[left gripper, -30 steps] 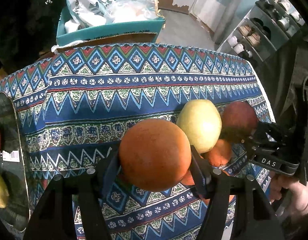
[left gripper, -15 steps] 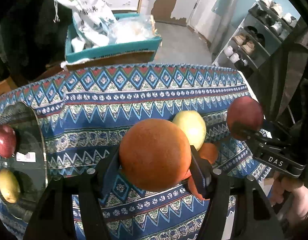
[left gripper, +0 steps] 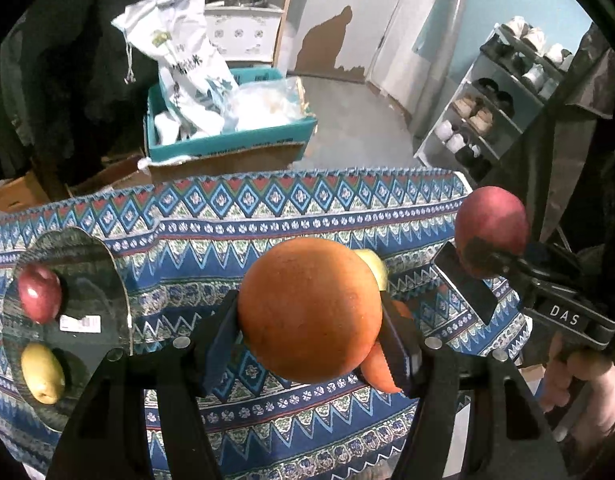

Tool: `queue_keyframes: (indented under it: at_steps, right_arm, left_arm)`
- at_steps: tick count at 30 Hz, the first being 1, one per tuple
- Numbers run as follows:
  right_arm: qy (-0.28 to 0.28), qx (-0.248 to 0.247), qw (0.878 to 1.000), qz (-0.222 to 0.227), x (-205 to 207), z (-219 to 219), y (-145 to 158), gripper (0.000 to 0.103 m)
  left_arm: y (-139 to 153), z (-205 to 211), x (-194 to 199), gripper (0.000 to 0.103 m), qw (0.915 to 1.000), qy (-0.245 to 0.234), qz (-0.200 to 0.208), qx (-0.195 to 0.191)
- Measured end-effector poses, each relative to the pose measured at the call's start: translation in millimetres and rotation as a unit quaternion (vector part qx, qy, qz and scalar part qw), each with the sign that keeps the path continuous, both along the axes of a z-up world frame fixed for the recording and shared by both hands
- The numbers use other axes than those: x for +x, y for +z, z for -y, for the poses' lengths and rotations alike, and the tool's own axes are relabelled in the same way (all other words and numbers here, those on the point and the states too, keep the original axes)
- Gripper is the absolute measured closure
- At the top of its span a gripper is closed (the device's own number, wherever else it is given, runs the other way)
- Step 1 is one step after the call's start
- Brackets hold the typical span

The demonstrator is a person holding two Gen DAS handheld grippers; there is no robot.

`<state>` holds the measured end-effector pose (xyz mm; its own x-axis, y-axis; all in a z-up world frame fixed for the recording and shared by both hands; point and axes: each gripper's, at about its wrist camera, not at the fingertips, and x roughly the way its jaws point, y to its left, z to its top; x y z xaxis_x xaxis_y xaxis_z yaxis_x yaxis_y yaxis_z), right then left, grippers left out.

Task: Organize fruits
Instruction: 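Lift the orange with the left tool while the right tool lifts the apple toward the glass plate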

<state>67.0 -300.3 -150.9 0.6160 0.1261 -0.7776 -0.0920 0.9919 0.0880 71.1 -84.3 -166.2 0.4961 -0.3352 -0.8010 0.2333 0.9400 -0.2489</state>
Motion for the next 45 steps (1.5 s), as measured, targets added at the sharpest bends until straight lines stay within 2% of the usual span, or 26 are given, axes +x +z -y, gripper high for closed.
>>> queue_keyframes:
  at_steps: [12, 19, 45]
  right_arm:
    - [0.023, 0.017, 0.999, 0.042, -14, -16, 38, 0.028]
    - [0.040, 0.028, 0.997, 0.056, -14, -33, 52, 0.028]
    - [0.122, 0.039, 0.990, 0.054, 6, -127, 60, 0.028]
  left_arm:
    - [30, -14, -14, 0.036, 0.9994, 0.005, 0.031, -0.013]
    - [35, -27, -17, 0.036, 0.9990, 0.014, 0.035, -0.022]
    - [42, -112, -23, 0.036, 0.9940, 0.093, 0.049, -0.030]
